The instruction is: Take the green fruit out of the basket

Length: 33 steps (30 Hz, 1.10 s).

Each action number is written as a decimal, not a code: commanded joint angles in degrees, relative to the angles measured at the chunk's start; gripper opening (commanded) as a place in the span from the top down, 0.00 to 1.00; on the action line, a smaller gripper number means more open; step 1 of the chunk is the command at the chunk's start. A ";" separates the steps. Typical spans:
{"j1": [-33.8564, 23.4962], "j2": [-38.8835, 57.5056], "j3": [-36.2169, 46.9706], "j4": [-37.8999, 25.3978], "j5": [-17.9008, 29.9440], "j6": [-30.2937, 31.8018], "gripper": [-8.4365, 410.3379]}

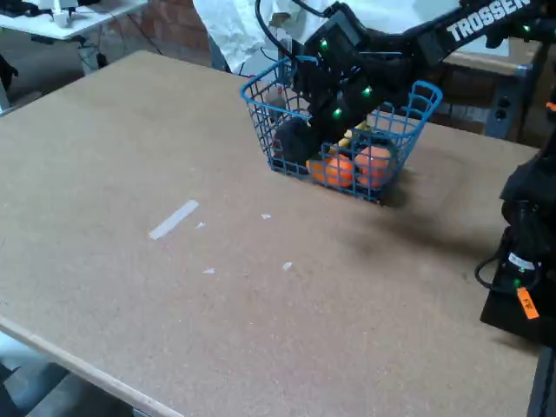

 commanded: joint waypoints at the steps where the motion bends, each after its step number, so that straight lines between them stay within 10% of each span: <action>1: -0.02 -0.13 0.04 0.81 0.04 0.57 0.45; 18: 0.11 -1.97 3.85 6.03 -0.55 5.16 0.45; 33: -2.91 -1.92 25.33 -20.94 12.81 28.04 0.45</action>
